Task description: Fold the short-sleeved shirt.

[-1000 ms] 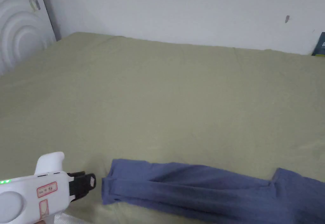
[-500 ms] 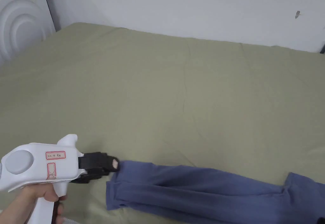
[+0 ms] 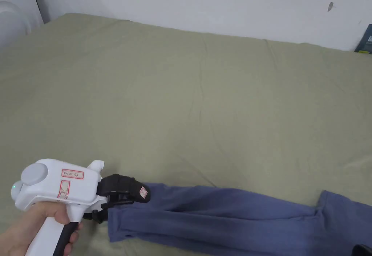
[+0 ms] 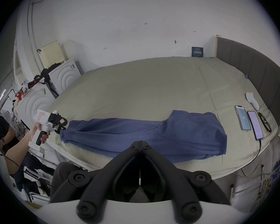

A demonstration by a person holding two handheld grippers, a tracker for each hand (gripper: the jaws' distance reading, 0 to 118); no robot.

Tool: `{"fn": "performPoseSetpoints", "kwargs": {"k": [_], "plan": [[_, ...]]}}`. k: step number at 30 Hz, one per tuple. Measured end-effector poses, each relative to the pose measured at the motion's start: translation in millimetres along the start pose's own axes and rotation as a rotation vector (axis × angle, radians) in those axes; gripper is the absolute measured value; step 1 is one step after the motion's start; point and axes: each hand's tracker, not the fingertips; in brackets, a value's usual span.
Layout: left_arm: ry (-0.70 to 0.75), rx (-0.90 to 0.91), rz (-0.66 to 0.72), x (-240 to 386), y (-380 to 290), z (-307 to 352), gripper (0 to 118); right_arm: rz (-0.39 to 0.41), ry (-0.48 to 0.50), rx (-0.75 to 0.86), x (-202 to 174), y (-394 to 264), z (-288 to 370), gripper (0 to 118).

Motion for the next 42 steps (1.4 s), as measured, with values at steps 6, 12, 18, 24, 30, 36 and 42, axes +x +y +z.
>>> {"fn": "performPoseSetpoints", "kwargs": {"k": [6, 12, 18, 24, 30, 36, 42], "plan": [[0.087, -0.002, 0.003, -9, -8, -6, 6, -0.021, 0.034, -0.008, 4, -5, -4, 1], [0.083, 0.143, 0.054, -6, -4, 20, 6, -0.018, 0.027, 0.018, 6, 0, 10, 1], [0.141, 0.184, 0.047, 4, -6, 59, 6, -0.027, 0.014, 0.067, 13, 8, 26, 1], [0.276, 0.26, 0.043, 8, -6, 111, 6, -0.045, 0.016, 0.092, 21, 14, 31, 1], [0.365, 0.221, -0.089, 59, -17, 100, 6, -0.04, 0.0, 0.113, 24, 14, 36, 1], [0.444, 0.207, -0.291, 151, -36, 63, 6, -0.022, -0.026, 0.131, 31, 10, 46, 1], [0.429, 0.165, -0.382, 216, -52, -1, 6, -0.043, -0.022, 0.141, 49, -4, 56, 1]]}}
